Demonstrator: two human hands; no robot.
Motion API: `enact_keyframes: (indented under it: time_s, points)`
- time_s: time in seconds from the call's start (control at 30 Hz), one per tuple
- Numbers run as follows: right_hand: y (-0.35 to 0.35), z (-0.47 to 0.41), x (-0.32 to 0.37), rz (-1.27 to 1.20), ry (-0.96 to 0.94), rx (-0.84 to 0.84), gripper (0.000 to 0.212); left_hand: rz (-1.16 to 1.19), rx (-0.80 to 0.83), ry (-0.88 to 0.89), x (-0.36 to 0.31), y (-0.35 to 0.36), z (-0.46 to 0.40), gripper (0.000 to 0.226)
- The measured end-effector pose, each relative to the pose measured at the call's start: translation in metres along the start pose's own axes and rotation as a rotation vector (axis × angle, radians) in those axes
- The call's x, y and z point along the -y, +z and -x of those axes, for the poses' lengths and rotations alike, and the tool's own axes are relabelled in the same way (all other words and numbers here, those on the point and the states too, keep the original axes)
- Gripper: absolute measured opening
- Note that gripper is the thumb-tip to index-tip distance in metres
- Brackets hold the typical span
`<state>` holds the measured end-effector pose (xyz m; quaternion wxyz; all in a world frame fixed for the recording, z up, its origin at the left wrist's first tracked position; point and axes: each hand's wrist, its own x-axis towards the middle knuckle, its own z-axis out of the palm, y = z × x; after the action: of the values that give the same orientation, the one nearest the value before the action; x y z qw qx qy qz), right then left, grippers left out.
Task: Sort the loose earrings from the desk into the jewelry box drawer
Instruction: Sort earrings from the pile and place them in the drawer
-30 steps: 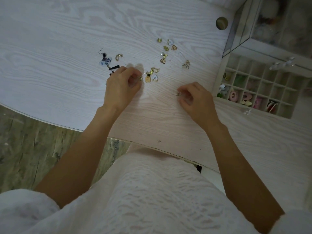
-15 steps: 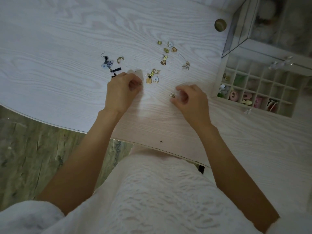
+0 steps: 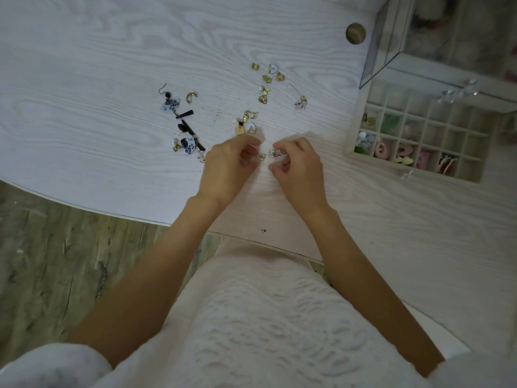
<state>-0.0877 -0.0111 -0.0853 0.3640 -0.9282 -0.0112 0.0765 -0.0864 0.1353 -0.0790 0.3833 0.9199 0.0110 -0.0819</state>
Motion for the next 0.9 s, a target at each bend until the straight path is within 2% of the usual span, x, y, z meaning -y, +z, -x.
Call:
enact_keyframes:
  time_s: [0.2, 0.37, 0.67, 0.8, 0.9]
  points:
    - [0.006, -0.001, 0.009, 0.014, 0.007, 0.031, 0.023, -0.102, -0.072, 0.003, 0.001, 0.004, 0.008, 0.014]
    - [0.010, 0.002, 0.011, 0.016, 0.016, 0.008, 0.018, 0.015, -0.038, -0.062, -0.011, 0.007, 0.007, 0.014]
    - [0.005, 0.005, 0.004, 0.063, 0.032, 0.014, 0.010, 0.022, 0.041, -0.031, -0.014, 0.008, 0.002, 0.012]
    - [-0.007, 0.015, -0.009, 0.085, 0.040, -0.058, 0.009, 0.135, 0.057, -0.045, -0.026, 0.018, 0.003, 0.013]
    - [-0.025, 0.020, -0.021, 0.007, 0.080, -0.118, 0.010, 0.287, 0.095, -0.095, -0.045, 0.031, 0.000, 0.015]
